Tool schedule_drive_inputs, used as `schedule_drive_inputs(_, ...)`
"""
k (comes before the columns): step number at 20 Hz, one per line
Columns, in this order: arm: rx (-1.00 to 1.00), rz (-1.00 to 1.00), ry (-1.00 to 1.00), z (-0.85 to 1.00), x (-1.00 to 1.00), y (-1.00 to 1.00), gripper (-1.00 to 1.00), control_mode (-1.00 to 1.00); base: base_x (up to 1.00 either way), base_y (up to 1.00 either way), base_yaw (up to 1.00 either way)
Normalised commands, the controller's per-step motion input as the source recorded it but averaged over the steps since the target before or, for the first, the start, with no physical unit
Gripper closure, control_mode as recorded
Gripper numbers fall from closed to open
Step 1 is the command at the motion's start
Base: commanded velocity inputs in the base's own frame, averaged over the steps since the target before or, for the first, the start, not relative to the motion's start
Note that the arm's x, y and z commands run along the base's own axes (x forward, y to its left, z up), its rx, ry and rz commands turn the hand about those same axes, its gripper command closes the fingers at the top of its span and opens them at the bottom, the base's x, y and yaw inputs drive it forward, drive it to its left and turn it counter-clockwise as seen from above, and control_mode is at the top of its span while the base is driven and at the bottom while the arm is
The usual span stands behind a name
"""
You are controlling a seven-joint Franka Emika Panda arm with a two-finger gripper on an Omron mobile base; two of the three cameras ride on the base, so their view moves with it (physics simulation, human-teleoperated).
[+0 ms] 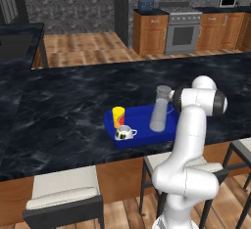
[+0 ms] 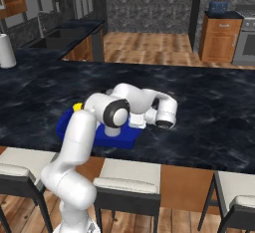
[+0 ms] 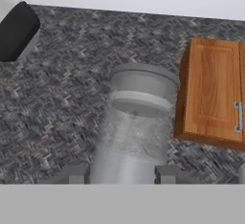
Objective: There is a tray on the dining counter. Grab the cup, mug, and pitcher and place them on the tray. The pitcher may be placed next to the tray if it cannot fit the tray.
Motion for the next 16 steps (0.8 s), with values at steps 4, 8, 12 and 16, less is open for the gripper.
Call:
schedule_drive_inputs(4,-0.1,-0.04,-0.06,0.0,0.0,-0.16,-1.0,-1.0,0.0,0.0,0.0)
schedule_drive_inputs(8,-0.15,-0.08,-0.08,0.0,0.0,-0.2,-1.0,-1.0,0.0,0.0,0.0)
schedule_drive_inputs(12,-0.21,-0.12,-0.07,0.0,0.01,-0.23,-1.0,-1.0,0.0,0.0,0.0)
schedule_drive_inputs(16,-0.22,-0.18,-0.02,0.07,0.26,-0.3,-1.0,-1.0,0.0,0.0,0.0)
